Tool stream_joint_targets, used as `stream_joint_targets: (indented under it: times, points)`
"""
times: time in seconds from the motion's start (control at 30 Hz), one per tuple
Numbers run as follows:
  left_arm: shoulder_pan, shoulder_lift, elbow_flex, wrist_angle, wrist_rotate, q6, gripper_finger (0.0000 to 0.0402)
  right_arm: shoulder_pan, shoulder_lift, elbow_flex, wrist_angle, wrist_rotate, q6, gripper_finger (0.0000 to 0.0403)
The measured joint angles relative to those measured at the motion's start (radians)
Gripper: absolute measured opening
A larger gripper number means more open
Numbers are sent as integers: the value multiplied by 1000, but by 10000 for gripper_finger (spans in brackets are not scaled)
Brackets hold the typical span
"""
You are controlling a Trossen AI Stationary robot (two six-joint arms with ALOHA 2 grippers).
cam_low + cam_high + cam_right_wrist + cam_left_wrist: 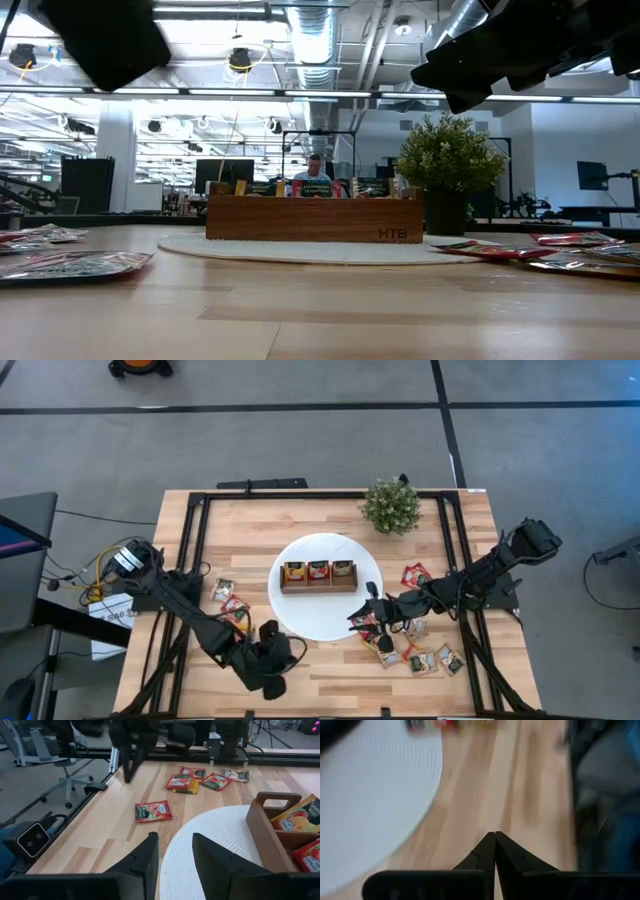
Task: Pick & Place Tea
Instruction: Put the red tea bag into the middle section of the wooden organizer
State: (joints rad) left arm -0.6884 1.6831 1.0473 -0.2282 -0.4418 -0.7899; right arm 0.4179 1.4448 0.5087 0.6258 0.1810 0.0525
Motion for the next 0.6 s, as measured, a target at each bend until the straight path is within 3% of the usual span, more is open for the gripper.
stream_joint_targets:
  times: [0.13, 0.3, 0.5, 0.6]
  points:
    - [6, 21, -4, -184, 180, -1, 1, 0, 0, 0, 0, 0, 0, 111]
    - [13, 97, -3, -246, 272, -35, 1, 0, 0, 0, 4, 1, 1, 111]
    - [56, 196, -3, 59, 306, -82, 1, 0, 0, 0, 11, 1, 1, 111]
    - [102, 204, -3, 273, 144, -30, 1, 0, 0, 0, 11, 2, 1, 111]
